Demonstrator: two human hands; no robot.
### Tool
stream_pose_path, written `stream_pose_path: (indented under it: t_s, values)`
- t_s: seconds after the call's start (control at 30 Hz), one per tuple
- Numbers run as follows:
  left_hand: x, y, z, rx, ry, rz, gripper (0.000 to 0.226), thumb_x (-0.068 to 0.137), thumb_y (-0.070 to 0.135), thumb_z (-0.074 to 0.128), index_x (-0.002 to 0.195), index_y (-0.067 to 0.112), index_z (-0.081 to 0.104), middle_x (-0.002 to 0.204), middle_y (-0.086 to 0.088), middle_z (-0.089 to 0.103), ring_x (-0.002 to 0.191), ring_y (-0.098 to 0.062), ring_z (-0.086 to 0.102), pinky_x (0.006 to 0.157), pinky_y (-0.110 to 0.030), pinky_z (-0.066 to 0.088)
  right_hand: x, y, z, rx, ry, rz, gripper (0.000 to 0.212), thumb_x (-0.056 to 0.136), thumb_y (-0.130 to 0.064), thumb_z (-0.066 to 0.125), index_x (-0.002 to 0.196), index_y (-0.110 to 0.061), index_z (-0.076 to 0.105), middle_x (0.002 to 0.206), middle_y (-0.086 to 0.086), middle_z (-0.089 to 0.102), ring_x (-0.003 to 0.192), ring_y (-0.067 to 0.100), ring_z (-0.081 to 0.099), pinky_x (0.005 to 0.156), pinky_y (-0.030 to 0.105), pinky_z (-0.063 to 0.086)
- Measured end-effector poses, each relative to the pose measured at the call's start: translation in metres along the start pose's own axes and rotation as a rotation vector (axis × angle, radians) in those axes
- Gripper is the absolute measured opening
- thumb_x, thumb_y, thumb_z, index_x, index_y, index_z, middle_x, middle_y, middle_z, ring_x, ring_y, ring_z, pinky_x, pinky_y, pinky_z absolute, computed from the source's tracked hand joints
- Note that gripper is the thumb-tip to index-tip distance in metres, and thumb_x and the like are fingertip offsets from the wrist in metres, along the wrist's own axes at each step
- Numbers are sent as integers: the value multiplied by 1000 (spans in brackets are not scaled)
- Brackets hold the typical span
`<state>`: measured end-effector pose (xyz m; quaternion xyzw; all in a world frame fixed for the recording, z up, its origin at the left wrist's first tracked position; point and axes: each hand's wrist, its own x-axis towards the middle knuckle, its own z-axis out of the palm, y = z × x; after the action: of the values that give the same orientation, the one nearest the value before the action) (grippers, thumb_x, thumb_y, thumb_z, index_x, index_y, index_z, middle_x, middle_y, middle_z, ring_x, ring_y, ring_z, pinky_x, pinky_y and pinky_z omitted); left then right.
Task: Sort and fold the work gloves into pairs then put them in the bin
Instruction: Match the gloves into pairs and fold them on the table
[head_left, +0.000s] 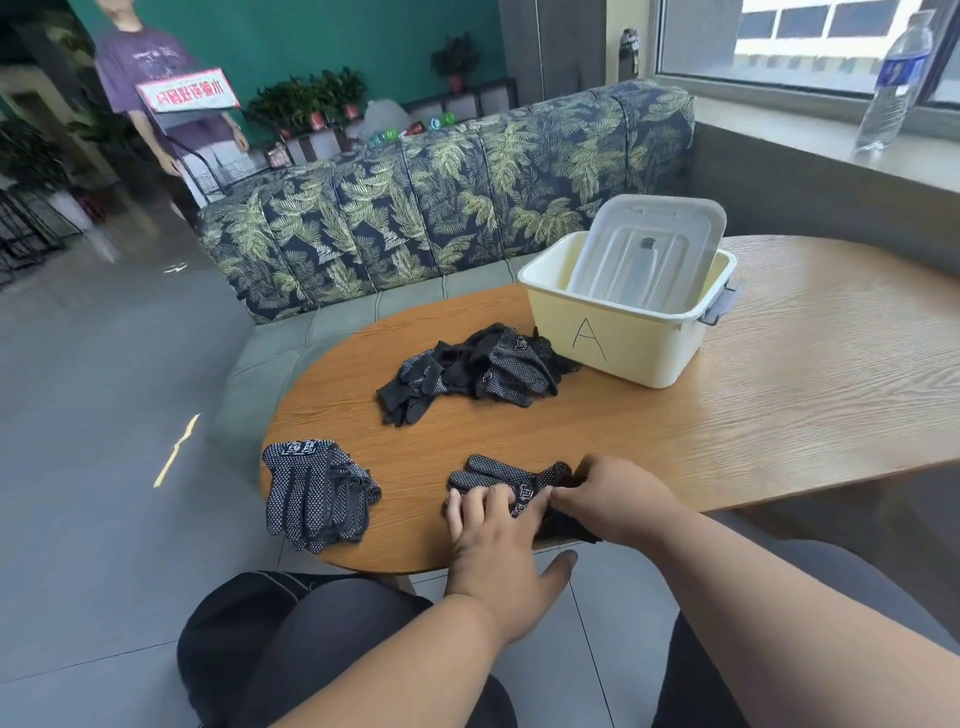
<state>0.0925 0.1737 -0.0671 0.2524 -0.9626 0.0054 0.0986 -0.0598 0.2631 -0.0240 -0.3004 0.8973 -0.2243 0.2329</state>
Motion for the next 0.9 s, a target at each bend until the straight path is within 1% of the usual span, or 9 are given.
stream_pose_path:
  t_s: [0.1, 0.3, 0.4, 0.47, 0.53, 0.6, 0.67, 0.77, 0.9]
  values:
    - [-1, -1, 1, -6, -2, 1, 68, 82, 76, 44, 143, 44, 45, 116, 0, 44, 118, -31, 44, 120, -62, 13, 0, 2, -1, 85, -23, -4, 34, 82, -51, 63, 82, -18, 66, 74, -3, 70, 71, 18, 67, 59, 28, 47]
    - [0, -2, 1, -72, 14, -48, 67, 81, 76, 50, 141, 50, 43, 112, 7, 46, 126, -30, 39, 120, -61, 3, 0, 3, 3, 562, -1, -77, 19, 84, -18, 70, 92, -12, 53, 72, 1, 62, 61, 15, 55, 55, 26, 47]
    - [3, -4, 3, -181, 59, -72, 50, 86, 70, 49, 131, 51, 50, 109, 14, 54, 133, -29, 39, 120, -61, 4, -2, 0, 6, 769, -47, -84, 30, 88, -13, 69, 111, -26, 56, 76, 4, 63, 60, 16, 57, 52, 30, 52]
    - [6, -8, 1, -259, 60, -93, 40, 91, 63, 40, 124, 48, 57, 111, 18, 60, 137, -26, 39, 121, -61, 5, -3, -1, 5, 904, -106, -105, 33, 94, -8, 63, 122, -25, 55, 66, 6, 60, 51, 17, 54, 48, 30, 47]
    - [9, -11, -1, -336, 10, -132, 50, 92, 63, 27, 117, 41, 65, 113, 19, 64, 139, -17, 39, 122, -55, 3, -4, -3, 3, 1020, -156, -149, 24, 101, -7, 53, 123, -15, 55, 60, 9, 61, 45, 19, 51, 47, 27, 35]
    - [9, -15, -4, -457, -2, -190, 60, 91, 65, 21, 103, 32, 70, 106, 20, 65, 132, -11, 43, 122, -47, 6, -6, -3, -1, 1074, -170, -193, 20, 101, -12, 50, 120, -11, 57, 68, 12, 64, 49, 21, 51, 48, 28, 33]
    - [10, -21, -3, -590, -11, -281, 57, 91, 65, 26, 91, 27, 68, 93, 18, 63, 112, -11, 51, 119, -45, 22, -6, -2, -1, 1035, -136, -221, 29, 89, -20, 54, 116, -12, 60, 74, 9, 63, 56, 19, 51, 50, 26, 39]
    - [16, -35, 5, -682, 0, -396, 44, 89, 67, 38, 100, 32, 63, 89, 11, 68, 95, -20, 61, 97, -47, 48, -2, 3, 7, 822, -44, -278, 29, 83, -19, 55, 110, -27, 65, 81, 1, 58, 65, 12, 49, 64, 28, 45]
    - [24, -37, 4, -721, -10, -516, 48, 77, 69, 51, 119, 45, 50, 91, 16, 68, 93, -21, 65, 84, -46, 56, 5, 11, 23, 347, 23, -390, 38, 85, -18, 63, 115, -40, 67, 99, -10, 56, 75, 3, 56, 75, 24, 49]
